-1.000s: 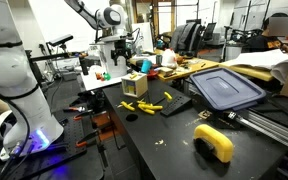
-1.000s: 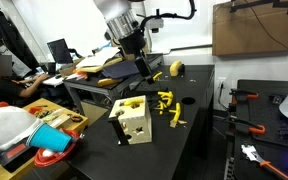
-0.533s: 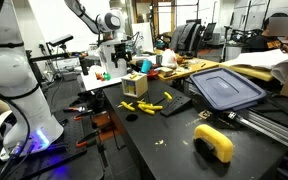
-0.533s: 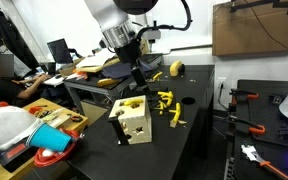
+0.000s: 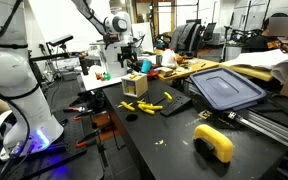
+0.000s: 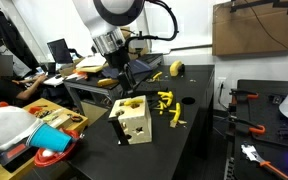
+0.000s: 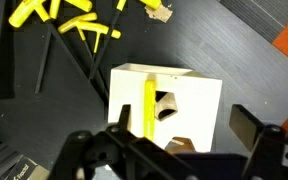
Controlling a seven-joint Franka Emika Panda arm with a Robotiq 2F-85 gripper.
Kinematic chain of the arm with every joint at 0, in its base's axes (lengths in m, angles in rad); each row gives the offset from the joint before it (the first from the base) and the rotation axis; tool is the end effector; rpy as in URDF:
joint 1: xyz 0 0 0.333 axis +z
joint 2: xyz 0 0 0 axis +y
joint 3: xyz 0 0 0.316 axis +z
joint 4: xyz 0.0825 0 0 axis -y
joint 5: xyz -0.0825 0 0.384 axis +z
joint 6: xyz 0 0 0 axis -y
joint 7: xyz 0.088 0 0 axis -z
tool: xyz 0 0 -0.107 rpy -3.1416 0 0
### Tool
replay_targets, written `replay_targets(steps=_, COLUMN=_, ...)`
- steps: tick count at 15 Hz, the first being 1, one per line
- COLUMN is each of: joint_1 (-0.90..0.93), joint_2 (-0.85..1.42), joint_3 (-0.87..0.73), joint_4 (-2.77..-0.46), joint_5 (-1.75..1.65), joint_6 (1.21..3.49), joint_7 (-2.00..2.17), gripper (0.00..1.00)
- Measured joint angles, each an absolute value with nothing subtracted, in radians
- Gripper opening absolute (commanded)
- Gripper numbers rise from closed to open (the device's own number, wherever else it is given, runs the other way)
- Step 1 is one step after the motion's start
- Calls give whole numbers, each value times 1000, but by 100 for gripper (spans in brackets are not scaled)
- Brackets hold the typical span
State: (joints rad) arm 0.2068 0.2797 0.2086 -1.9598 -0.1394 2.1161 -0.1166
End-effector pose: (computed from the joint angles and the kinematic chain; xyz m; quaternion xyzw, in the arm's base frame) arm 0.5472 0.2297 0.3270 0.9524 0.2981 -0.0527 0.0368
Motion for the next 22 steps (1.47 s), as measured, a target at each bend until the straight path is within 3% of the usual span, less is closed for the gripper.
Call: replay_targets(steps=22, joint_1=206, joint_2=322, joint_3=161, joint_4=-1890, joint_5=-152, joint_6=2066, joint_7=-52, gripper=100)
